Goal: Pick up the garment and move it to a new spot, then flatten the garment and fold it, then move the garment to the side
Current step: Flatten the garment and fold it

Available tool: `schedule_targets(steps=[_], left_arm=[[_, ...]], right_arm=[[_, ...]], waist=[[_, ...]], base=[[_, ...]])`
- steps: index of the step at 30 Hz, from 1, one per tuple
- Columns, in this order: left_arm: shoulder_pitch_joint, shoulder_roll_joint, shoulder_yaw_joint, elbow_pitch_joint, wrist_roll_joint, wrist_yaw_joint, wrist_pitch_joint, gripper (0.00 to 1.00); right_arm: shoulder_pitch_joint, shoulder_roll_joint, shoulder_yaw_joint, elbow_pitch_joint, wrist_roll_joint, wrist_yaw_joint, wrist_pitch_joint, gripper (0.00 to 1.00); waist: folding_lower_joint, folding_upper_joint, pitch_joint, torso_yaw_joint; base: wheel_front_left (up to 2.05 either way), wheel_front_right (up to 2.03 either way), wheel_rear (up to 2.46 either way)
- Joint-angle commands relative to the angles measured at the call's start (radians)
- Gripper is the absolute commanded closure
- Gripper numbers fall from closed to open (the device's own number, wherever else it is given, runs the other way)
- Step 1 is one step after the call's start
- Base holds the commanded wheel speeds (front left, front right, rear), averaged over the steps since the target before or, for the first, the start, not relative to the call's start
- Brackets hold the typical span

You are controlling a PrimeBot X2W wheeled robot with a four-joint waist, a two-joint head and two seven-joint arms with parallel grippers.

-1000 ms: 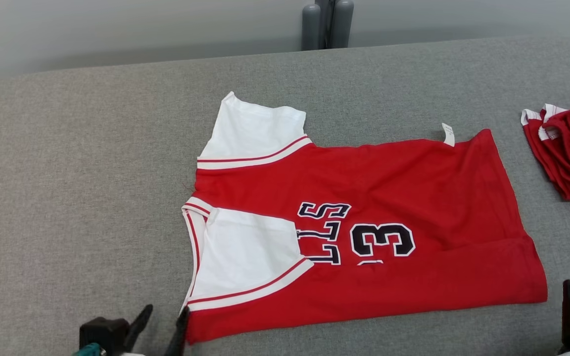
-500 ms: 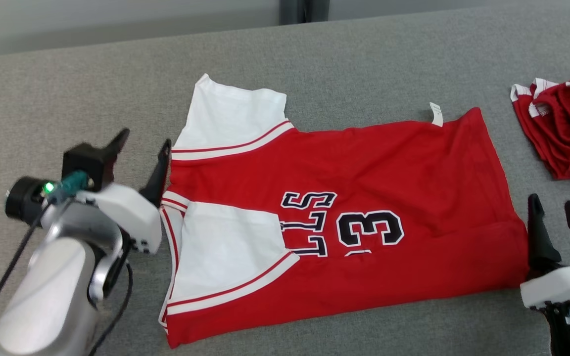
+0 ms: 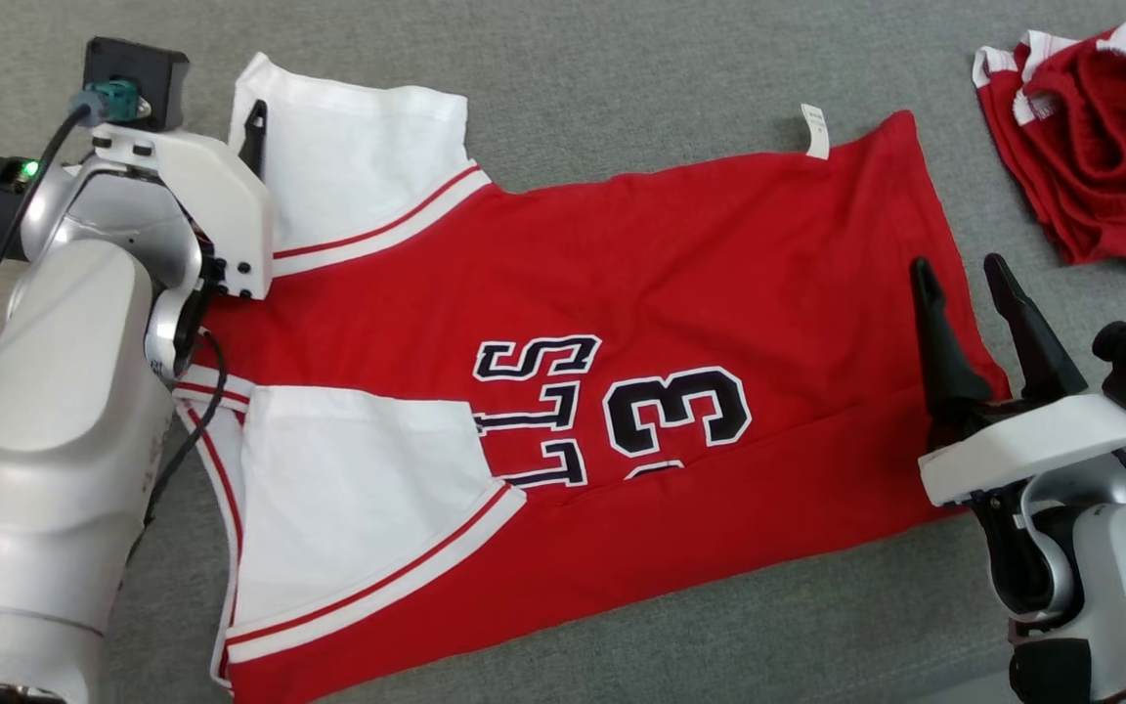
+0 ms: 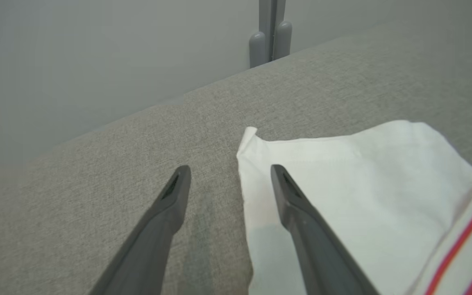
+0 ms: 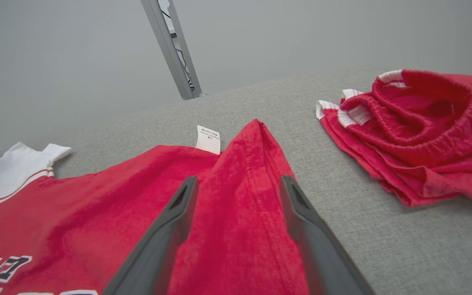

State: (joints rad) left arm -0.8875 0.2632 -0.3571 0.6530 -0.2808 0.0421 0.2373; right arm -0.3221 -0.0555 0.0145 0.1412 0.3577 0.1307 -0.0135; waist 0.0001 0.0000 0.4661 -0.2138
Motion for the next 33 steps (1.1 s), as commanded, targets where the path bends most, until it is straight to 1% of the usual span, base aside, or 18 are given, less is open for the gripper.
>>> schedule_targets(steps=[1,6,11,12,13,14,15,16,20,27,30,33], left_arm=[[-0.018,0.007,0.001,0.009,0.006,0.004,0.001,0.0],[-0.104,0.015,-0.007,0.129,0.026,0.014,-0.01,0.0],[-0.153,0.02,-0.025,0.22,0.032,-0.009,0.001,0.0],[-0.16,0.021,-0.032,0.238,0.037,-0.011,0.007,0.05],[-0.168,0.023,-0.038,0.253,0.04,-0.014,0.012,0.23],[-0.176,0.025,-0.041,0.267,0.043,-0.015,0.016,0.58],[-0.184,0.025,-0.045,0.28,0.046,-0.019,0.02,0.83],[-0.192,0.023,-0.05,0.29,0.047,-0.022,0.02,1.0],[-0.21,0.009,-0.061,0.321,0.036,-0.046,0.013,1.0],[-0.203,-0.04,-0.051,0.305,-0.005,-0.078,-0.111,1.0],[-0.179,-0.055,-0.05,0.285,-0.02,-0.093,-0.155,1.0],[-0.163,-0.06,-0.049,0.258,-0.03,-0.098,-0.191,1.0]], right_arm=[[-0.016,-0.006,0.002,0.0,0.005,0.0,-0.008,0.0],[-0.048,-0.022,0.051,0.013,0.034,0.0,-0.026,0.0],[-0.057,-0.042,0.07,0.019,0.06,0.0,-0.044,0.0],[-0.056,-0.045,0.07,0.02,0.064,0.0,-0.045,0.0],[-0.056,-0.049,0.071,0.022,0.066,0.0,-0.049,0.0],[-0.056,-0.052,0.07,0.023,0.068,0.0,-0.053,0.0],[-0.057,-0.054,0.069,0.023,0.071,0.0,-0.053,0.0],[-0.059,-0.056,0.069,0.024,0.071,0.0,-0.054,0.0],[-0.072,-0.072,0.062,0.027,0.056,0.0,-0.056,0.0],[-0.165,-0.157,0.079,0.077,-0.031,0.0,0.005,0.0],[-0.215,-0.183,0.085,0.122,-0.053,0.0,0.031,0.0],[-0.261,-0.201,0.092,0.176,-0.068,0.0,0.059,0.0]], waist=[[-0.0001,0.0,0.031,-0.032],[-0.0001,0.0,0.055,-0.067],[-0.0001,0.0,0.056,-0.081],[-0.0001,0.0,0.054,-0.082],[-0.0001,0.0,0.053,-0.082],[-0.0001,0.0,0.052,-0.083],[-0.0001,0.0,0.051,-0.084],[-0.0001,0.0,0.049,-0.085],[-0.0001,0.0,0.037,-0.077],[-0.0001,0.0,-0.003,-0.015],[-0.0001,0.0,-0.017,0.021],[-0.0001,0.0,-0.025,0.057]], base=[[0.0,0.0,0.0],[0.0,0.0,0.0],[0.0,0.0,0.0],[0.0,0.0,0.0],[0.0,0.0,0.0],[0.0,0.0,0.0],[0.0,0.0,0.0],[0.0,0.0,0.0],[0.0,0.0,0.0],[0.0,0.0,0.0],[0.0,0.0,0.0],[0.0,0.0,0.0]])
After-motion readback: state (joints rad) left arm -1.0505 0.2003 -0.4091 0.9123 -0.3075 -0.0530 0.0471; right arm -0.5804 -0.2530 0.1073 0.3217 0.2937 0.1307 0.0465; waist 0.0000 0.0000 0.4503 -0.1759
